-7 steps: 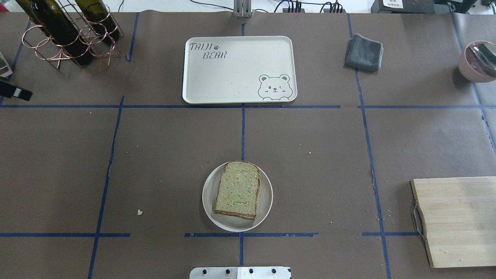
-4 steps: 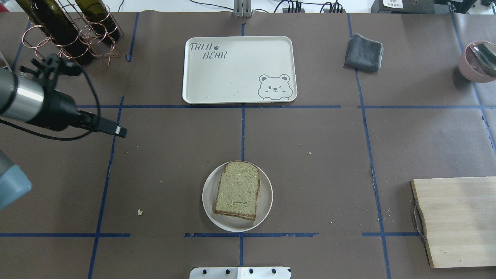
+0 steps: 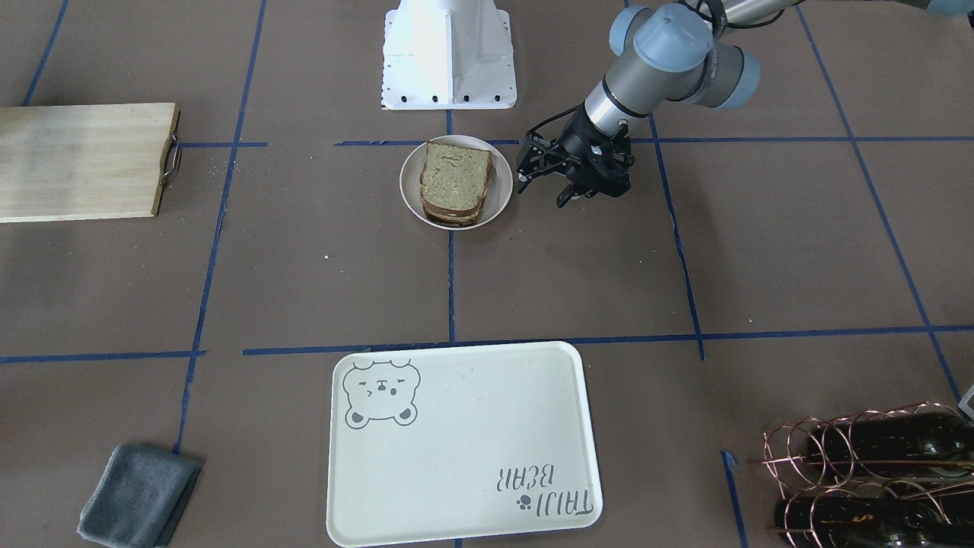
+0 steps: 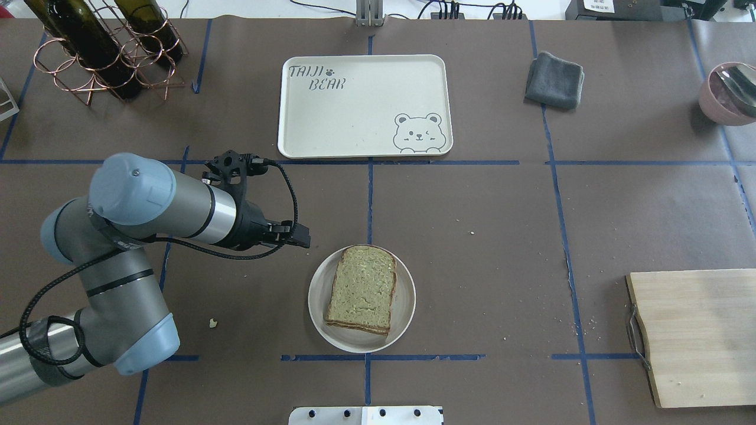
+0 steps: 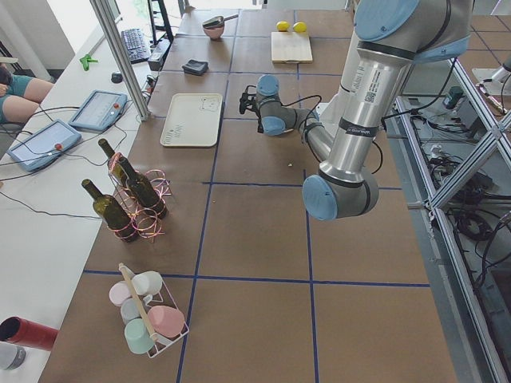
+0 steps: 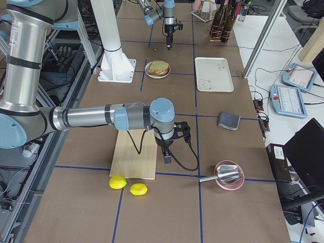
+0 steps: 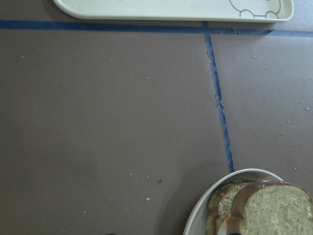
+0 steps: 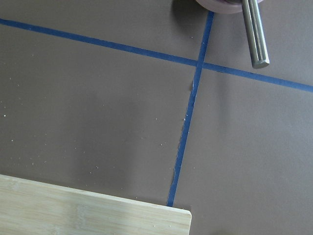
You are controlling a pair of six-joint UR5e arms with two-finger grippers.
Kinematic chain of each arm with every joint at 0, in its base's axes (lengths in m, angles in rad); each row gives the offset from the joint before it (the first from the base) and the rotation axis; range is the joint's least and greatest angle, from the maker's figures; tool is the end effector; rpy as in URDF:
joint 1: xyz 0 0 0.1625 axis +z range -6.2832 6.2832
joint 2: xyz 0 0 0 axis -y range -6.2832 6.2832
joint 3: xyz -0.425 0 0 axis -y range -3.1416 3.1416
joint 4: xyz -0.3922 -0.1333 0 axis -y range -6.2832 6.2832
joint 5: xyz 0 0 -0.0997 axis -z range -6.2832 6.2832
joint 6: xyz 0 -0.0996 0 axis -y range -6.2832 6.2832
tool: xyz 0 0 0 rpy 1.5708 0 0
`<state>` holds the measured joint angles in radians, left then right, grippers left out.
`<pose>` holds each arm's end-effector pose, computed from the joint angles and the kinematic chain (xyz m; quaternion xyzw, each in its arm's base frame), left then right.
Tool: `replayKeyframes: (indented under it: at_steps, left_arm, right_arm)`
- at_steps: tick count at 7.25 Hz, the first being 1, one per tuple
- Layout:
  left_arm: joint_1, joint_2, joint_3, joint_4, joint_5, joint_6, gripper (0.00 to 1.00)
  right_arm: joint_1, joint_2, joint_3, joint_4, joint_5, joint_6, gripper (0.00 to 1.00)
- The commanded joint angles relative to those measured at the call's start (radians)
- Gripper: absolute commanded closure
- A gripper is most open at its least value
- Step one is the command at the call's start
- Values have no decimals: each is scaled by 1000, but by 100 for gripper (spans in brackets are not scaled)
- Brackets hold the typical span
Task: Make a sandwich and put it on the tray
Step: 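Reach the left gripper to the plate rim nearest it and grasp it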
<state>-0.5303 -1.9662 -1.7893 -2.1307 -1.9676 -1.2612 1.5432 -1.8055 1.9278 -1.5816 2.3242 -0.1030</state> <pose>0.4762 -0.3891 0.2723 0.0715 0.5627 0.0186 0.8234 0.0542 -0.3992 0.5891 0.0656 -0.3651 -0.0810 0.9251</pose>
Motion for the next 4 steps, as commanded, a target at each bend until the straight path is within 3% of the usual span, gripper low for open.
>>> replayKeyframes:
  at_steps: [1, 4]
  left_arm:
    - [83, -30, 33, -2, 97, -82, 52]
    - [108, -31, 65, -3, 99, -81, 53]
  right_arm:
    - [0, 0, 0, -1, 1, 2, 0]
    - [0, 0, 0, -1, 1, 3, 0]
